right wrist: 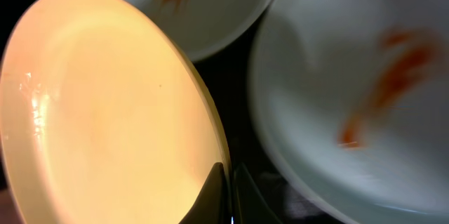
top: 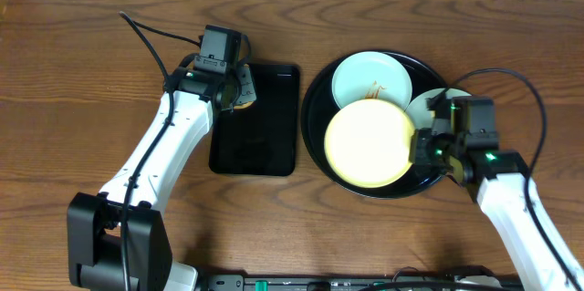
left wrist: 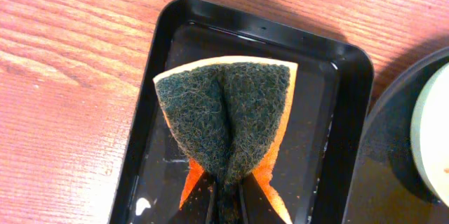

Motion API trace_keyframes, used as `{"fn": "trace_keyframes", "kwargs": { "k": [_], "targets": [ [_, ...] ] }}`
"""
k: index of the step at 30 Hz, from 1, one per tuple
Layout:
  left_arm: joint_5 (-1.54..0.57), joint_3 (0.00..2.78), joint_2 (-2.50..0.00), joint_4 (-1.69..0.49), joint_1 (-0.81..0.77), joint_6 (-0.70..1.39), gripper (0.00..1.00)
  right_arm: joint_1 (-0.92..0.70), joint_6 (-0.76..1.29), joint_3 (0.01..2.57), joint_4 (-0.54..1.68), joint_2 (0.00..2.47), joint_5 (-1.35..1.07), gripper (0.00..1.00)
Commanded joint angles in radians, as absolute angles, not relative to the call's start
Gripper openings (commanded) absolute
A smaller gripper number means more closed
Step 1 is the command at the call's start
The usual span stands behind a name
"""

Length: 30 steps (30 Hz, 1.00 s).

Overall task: Clean dirty plates on tray and stack at the side
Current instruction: 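Lift the yellow plate with the right gripper and carry it right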

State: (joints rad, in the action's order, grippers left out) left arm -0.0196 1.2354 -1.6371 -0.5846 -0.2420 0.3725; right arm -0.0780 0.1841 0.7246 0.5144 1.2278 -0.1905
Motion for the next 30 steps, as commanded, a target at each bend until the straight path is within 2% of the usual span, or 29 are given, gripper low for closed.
{"fn": "trace_keyframes", "kwargs": {
  "k": [1, 8, 16, 23, 30],
  "targets": [
    [-0.012, 1.215, -1.654, -0.579, -0.241, 0.326, 0.08, -0.088, 0.117, 0.745, 0.499, 1.158, 0.028, 0.01],
    [-0.011, 1.196, -1.718, -0.579, -0.241, 0.326, 0.07, -0.147, 0.005, 0.795, 0.486, 1.117, 0.269, 0.01],
    [-0.014, 1.196, -1.785, -0.575, -0.241, 0.326, 0.08, -0.344, -0.146, 0.890, 0.474, 1.117, 0.524, 0.01],
    [-0.014, 1.196, -1.793, -0.571, -0.241, 0.326, 0.08, -0.537, -0.325, 0.890, 0.397, 1.137, 0.873, 0.01],
    [-0.014, 1.196, -1.793, -0.571, -0.241, 0.326, 0.08, -0.604, -0.408, 0.890, 0.352, 1.175, 0.912, 0.01]
  ]
}}
